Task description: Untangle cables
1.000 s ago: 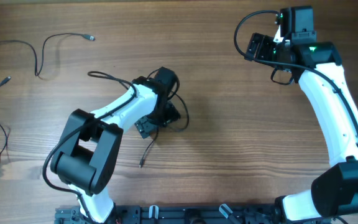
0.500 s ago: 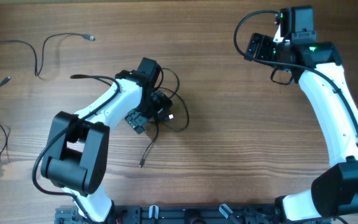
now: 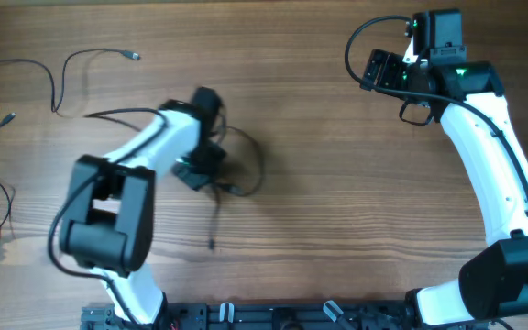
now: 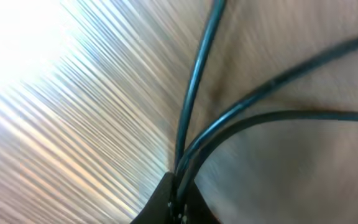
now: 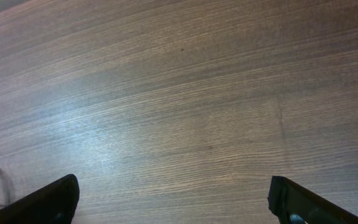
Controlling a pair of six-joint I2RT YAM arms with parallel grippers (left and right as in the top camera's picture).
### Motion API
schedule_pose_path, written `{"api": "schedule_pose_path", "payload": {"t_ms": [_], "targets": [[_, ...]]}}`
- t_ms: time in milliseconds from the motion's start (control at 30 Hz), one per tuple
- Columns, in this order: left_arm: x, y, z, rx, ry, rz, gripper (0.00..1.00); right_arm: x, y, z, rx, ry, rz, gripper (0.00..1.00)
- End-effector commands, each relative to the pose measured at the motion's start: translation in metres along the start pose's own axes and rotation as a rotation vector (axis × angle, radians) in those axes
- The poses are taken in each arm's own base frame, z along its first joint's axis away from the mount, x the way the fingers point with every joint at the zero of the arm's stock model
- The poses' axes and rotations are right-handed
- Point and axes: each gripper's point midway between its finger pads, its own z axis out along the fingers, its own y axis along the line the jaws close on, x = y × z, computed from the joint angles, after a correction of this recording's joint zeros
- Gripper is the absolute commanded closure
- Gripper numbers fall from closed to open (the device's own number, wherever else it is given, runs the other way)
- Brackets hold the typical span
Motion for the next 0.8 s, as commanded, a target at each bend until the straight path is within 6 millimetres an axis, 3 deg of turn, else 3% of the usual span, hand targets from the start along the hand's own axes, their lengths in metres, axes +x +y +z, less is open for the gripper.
{"api": "schedule_pose_path", "payload": {"t_ms": [0, 100, 200, 367, 533, 567, 600, 633, 667, 767], "targets": [[-0.075, 0.028, -0.061, 0.141, -0.146, -0.222, 0.96, 0.007, 0.0, 0.004, -0.001, 0.025, 0.004, 0.0], [-0.115, 0.066, -0.091, 0.214, -0.197, -0.39, 0.96, 0.008, 0.0, 0.004, 0.0, 0.03, 0.005, 0.0], [-0.143, 0.101, -0.098, 0.227, -0.217, -0.528, 0.96, 0.01, -0.001, 0.004, 0.002, 0.035, 0.005, 0.0], [-0.165, 0.149, -0.089, 0.206, -0.184, -0.838, 0.96, 0.011, -0.001, 0.004, 0.004, 0.039, 0.006, 0.0], [-0.172, 0.163, -0.081, 0.213, -0.148, -1.138, 0.94, 0.012, -0.002, 0.004, 0.006, 0.046, 0.008, 0.0], [-0.174, 0.162, -0.08, 0.223, -0.143, -1.183, 0.81, 0.012, -0.002, 0.004, 0.006, 0.047, 0.008, 0.0], [-0.179, 0.158, -0.081, 0.248, -0.148, -1.192, 0.61, 0.012, -0.002, 0.004, 0.006, 0.046, 0.008, 0.0], [-0.184, 0.154, -0.082, 0.275, -0.154, -1.187, 0.36, 0.012, -0.002, 0.004, 0.006, 0.046, 0.009, 0.0], [-0.19, 0.149, -0.084, 0.307, -0.161, -1.184, 0.03, 0.012, -0.002, 0.004, 0.006, 0.046, 0.009, 0.0], [-0.209, 0.126, -0.097, 0.445, -0.179, -1.034, 0.0, 0.012, -0.002, 0.004, 0.006, 0.046, 0.009, 0.0]]}}
